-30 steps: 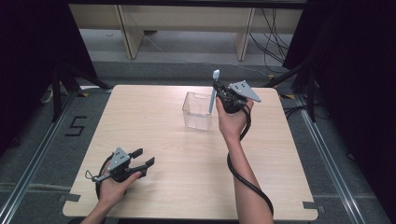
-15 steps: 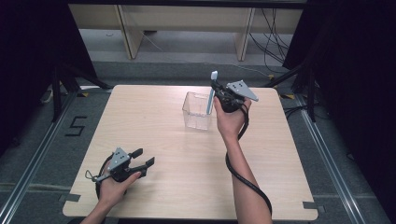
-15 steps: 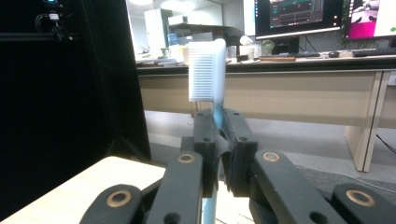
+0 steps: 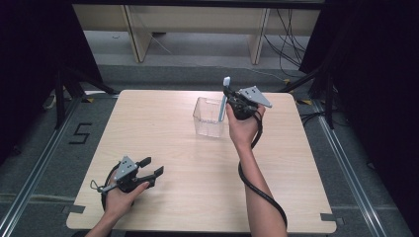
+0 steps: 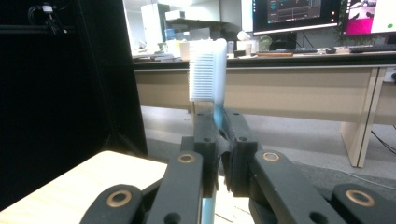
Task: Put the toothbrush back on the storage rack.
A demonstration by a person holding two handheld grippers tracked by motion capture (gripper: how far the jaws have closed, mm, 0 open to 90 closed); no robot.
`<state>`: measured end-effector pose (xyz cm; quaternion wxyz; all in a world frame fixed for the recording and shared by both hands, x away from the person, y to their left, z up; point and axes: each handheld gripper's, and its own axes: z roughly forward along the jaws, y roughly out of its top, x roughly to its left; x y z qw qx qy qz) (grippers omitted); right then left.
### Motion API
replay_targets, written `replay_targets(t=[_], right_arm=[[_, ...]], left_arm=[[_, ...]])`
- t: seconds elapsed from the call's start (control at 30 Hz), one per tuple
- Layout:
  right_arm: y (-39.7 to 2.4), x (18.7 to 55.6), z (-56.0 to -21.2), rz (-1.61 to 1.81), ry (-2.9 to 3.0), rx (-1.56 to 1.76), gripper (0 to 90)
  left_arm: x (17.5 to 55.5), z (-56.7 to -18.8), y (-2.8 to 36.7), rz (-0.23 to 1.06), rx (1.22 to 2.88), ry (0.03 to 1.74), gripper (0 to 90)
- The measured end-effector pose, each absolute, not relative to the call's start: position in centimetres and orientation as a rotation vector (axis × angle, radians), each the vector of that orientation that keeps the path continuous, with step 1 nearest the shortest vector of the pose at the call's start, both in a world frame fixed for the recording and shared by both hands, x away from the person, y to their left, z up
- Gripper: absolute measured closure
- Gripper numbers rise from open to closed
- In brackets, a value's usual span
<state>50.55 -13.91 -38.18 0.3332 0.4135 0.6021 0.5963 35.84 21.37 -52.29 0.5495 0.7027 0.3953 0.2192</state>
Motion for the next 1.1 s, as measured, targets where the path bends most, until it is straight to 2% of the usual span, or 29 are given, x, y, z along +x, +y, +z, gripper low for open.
replay_targets(t=[1.1], right_arm=[[-14.1, 50.7, -41.3, 1.536, 1.609, 1.137, 85.2]], left_arm=[[35.8, -52.3, 21.4, 0.520, 1.664, 0.935, 34.0]])
